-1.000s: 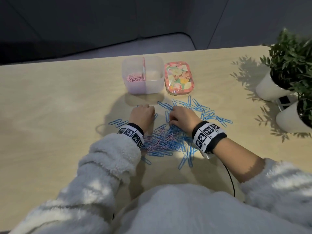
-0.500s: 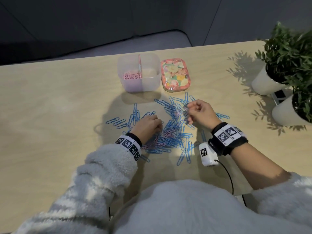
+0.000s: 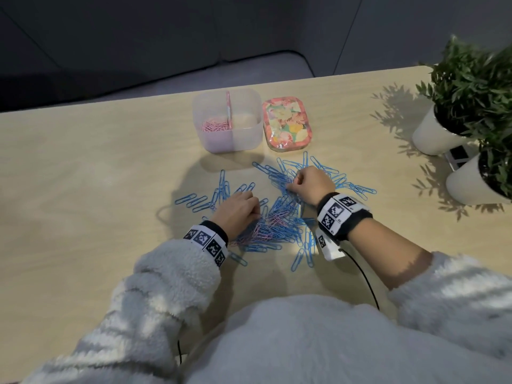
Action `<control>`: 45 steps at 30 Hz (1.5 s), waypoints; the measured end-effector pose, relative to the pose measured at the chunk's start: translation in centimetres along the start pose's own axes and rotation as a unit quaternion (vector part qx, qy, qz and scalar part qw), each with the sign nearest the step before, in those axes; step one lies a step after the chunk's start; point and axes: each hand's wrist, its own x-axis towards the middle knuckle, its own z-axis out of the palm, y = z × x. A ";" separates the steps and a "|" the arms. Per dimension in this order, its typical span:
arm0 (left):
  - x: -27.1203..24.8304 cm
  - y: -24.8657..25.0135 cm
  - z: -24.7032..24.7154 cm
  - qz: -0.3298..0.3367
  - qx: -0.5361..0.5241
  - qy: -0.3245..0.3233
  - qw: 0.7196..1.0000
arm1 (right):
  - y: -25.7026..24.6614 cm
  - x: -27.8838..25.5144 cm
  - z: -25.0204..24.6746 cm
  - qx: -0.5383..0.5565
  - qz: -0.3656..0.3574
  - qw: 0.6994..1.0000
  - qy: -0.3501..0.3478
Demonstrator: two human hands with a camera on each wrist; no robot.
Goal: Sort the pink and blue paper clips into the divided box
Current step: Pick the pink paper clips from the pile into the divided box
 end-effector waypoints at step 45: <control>2.6 1.8 -1.1 -0.174 -0.350 -0.040 0.920 | 3.8 -2.9 -2.7 -0.051 -0.036 0.997 0.034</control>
